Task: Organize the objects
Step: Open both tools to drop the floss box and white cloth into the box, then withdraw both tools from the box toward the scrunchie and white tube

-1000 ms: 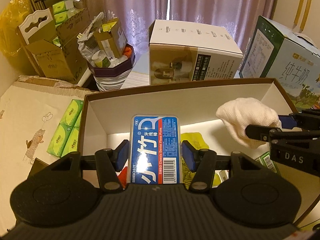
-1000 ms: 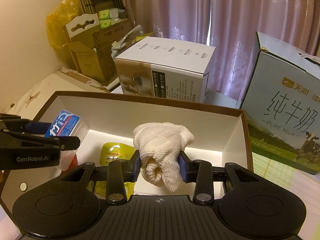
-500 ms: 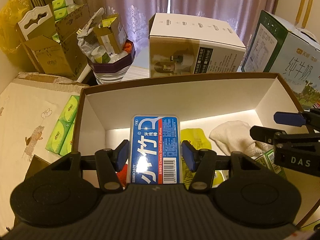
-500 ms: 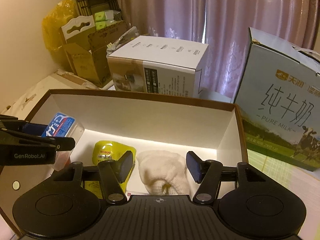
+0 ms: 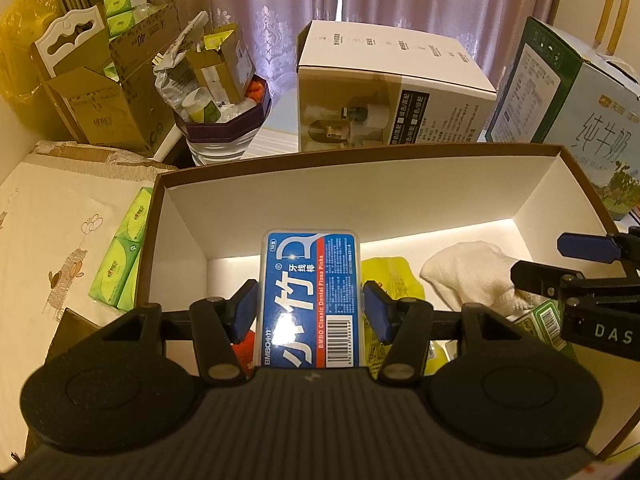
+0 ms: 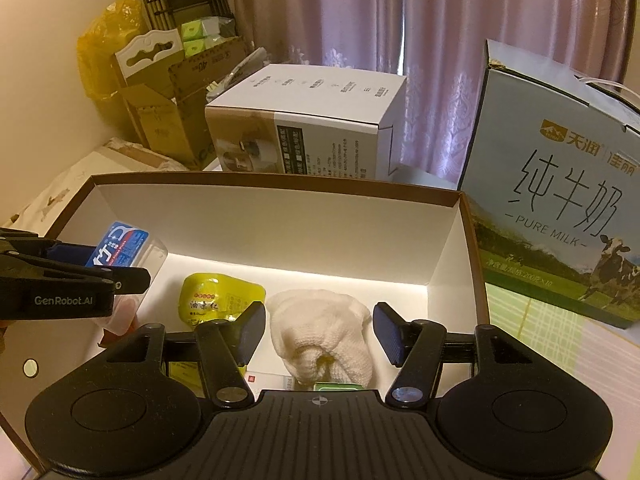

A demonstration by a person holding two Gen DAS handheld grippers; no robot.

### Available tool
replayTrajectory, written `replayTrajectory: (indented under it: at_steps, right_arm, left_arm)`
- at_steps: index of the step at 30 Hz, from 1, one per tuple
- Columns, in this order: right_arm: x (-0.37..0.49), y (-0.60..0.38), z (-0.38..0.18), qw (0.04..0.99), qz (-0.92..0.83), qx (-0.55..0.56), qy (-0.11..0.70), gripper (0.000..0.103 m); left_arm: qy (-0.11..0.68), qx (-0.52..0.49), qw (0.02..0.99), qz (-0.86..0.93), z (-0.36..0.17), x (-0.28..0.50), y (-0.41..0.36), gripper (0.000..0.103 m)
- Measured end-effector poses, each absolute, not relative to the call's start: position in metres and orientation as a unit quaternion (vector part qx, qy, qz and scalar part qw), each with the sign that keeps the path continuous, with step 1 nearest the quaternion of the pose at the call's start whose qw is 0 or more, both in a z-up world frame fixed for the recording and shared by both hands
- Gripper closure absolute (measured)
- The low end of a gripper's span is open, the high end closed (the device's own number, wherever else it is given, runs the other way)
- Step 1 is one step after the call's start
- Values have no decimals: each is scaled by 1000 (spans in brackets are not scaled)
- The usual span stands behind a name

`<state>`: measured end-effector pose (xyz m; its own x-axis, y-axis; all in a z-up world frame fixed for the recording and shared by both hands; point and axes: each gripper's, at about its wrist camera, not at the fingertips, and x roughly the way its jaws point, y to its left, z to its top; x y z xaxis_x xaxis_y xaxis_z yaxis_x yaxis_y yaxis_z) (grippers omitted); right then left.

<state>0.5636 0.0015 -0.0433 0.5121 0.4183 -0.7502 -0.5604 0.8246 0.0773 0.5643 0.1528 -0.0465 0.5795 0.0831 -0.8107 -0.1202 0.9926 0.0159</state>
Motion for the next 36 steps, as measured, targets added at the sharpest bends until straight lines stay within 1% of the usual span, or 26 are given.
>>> replayTrajectory:
  at_steps: [8, 9, 10, 11, 23, 36]
  right_arm:
    - [563, 0, -41, 866, 281, -89, 404, 46]
    - [563, 0, -41, 866, 281, -89, 404, 45]
    - [562, 0, -41, 865, 282, -91, 405, 45]
    - [561, -1, -40, 865, 283, -91, 405, 45]
    - [541, -13, -32, 864, 287, -83, 404, 40]
    - [507, -36, -5, 871, 292, -37, 392, 37]
  left_arm:
    - [447, -22, 892, 62, -49, 573, 154, 50]
    - [445, -24, 893, 65, -51, 575, 156, 48]
    - [446, -27, 892, 67, -53, 576, 158, 39]
    - [447, -30, 891, 73, -55, 577, 160, 36]
    - [462, -35, 884, 57, -52, 557, 161, 35]
    - [444, -38, 895, 39, -18, 519, 151, 30]
